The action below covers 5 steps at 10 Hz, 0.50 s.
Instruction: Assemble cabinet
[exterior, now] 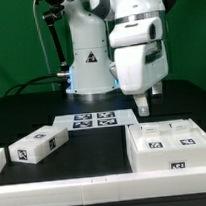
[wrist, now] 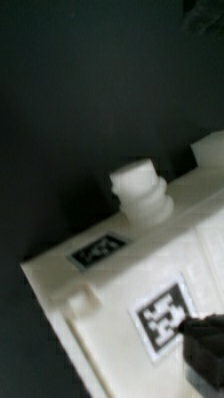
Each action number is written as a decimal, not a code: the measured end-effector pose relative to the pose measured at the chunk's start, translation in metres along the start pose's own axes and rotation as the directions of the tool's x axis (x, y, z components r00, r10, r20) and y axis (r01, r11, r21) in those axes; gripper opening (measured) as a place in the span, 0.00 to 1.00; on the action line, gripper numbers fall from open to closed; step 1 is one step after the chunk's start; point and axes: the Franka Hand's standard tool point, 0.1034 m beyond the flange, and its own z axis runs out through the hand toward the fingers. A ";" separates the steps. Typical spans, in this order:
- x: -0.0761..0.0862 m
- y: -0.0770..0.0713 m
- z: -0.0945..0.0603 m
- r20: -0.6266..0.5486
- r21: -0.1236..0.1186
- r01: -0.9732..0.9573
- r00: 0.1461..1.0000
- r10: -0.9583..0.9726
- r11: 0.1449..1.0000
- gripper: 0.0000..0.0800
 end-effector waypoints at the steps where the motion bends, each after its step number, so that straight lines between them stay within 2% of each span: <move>1: -0.001 -0.012 0.004 -0.017 -0.005 -0.089 0.996 0.088 0.996 1.00; 2: -0.002 -0.013 0.005 -0.011 0.000 -0.071 0.997 0.071 0.997 1.00; 5: -0.001 -0.013 0.005 -0.016 0.010 -0.255 0.967 0.256 0.967 1.00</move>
Offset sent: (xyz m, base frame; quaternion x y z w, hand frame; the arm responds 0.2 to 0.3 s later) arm 0.0000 0.0000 0.0000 0.0000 0.0000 0.1938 0.9810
